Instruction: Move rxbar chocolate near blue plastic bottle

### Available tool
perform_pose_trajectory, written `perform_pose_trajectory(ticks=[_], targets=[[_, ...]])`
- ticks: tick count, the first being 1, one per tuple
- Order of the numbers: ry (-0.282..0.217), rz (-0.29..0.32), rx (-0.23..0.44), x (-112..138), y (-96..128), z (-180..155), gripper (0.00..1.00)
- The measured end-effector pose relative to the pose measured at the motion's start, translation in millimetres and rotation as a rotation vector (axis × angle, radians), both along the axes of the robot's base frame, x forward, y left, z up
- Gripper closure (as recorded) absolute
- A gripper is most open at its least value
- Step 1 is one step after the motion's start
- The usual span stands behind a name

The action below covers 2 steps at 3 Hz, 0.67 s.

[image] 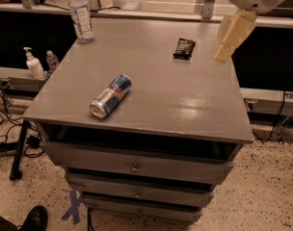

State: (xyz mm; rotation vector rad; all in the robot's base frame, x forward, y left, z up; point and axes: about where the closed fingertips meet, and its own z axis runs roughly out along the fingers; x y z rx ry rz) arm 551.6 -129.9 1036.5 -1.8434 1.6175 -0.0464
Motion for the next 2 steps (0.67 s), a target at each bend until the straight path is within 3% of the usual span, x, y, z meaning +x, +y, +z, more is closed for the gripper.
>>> perform_pose_trajectory(ticks=[1, 2], targets=[[-0.091, 0.08, -0.003, 40, 10, -11, 0.0], [-0.18, 0.175, -0.053, 85, 14, -28, 0.0]])
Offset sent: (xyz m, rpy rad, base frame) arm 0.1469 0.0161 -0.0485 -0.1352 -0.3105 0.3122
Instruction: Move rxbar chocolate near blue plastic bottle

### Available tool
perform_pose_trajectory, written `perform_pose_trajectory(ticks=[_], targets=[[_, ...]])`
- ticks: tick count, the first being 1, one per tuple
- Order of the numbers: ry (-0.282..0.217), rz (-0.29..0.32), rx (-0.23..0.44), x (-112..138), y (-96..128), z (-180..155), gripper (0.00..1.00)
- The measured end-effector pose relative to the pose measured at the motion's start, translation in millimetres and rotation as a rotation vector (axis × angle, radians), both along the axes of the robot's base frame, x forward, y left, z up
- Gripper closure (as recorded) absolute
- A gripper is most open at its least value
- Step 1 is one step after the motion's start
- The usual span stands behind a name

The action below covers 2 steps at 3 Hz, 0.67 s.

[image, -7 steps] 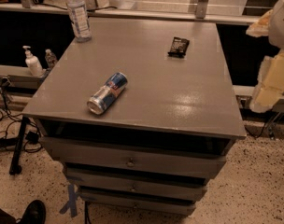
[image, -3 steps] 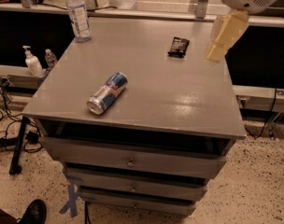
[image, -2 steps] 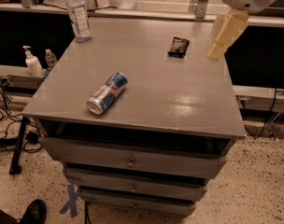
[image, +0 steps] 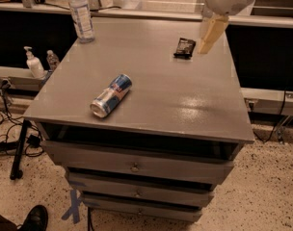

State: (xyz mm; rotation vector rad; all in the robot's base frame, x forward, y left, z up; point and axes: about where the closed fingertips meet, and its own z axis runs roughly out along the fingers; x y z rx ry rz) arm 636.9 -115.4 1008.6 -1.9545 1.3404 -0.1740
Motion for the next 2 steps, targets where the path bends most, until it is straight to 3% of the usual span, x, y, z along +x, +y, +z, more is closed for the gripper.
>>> perform_pose_trajectory(ticks=[1, 2], targets=[[-0.086, 0.085, -0.139, 46, -6, -25, 0.0], [-0.131, 0.129, -0.301, 83, -23, -51, 0.0]])
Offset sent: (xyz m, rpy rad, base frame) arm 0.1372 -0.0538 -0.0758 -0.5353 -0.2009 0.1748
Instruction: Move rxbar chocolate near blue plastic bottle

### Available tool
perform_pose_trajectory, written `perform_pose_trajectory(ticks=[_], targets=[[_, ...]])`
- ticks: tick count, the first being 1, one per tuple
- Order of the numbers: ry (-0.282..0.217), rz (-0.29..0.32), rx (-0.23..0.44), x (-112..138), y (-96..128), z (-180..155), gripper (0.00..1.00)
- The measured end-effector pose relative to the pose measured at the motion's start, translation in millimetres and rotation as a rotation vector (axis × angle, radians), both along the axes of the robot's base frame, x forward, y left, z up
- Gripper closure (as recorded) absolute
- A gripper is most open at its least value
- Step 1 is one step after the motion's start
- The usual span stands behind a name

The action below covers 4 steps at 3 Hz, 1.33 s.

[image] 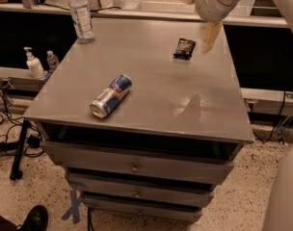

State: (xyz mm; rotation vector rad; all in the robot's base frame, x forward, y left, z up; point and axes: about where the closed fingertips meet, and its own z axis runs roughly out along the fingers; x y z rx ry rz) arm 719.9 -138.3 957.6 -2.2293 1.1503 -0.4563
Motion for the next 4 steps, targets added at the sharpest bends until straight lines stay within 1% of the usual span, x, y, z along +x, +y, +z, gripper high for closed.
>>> perform_pose_trajectory(ticks=[1, 2, 3, 4], targets=[[-0.036, 0.004, -0.166, 37, -21, -21, 0.0], [-0.033, 0.001, -0.296, 64, -36, -41, 0.0], [-0.001, -0.012, -0.377, 84, -50, -60, 0.0], [0.047, -0.008, -0.414, 95, -49, -77, 0.0]])
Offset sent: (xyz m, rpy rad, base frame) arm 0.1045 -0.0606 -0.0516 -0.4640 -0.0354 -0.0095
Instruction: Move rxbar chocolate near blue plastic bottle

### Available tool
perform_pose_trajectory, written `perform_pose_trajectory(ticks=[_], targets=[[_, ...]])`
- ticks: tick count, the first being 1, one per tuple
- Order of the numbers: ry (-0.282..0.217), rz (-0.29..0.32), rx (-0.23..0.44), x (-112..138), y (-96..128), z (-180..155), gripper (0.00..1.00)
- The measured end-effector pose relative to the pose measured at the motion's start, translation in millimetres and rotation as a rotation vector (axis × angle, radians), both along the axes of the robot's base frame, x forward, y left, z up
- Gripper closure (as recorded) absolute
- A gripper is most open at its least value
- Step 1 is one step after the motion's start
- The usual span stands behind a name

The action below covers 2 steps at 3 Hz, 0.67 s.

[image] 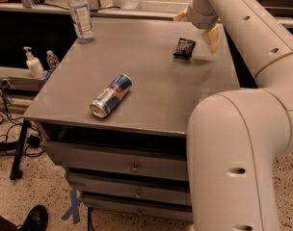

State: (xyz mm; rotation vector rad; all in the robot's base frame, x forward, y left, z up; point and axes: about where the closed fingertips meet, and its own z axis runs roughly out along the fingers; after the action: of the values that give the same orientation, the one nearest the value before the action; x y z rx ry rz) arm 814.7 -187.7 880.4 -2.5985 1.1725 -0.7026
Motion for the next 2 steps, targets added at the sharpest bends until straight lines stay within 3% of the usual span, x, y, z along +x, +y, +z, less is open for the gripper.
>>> perform_pose_trajectory(ticks=[2], targets=[[0.11, 0.031, -0.01, 0, 18, -27, 0.0]])
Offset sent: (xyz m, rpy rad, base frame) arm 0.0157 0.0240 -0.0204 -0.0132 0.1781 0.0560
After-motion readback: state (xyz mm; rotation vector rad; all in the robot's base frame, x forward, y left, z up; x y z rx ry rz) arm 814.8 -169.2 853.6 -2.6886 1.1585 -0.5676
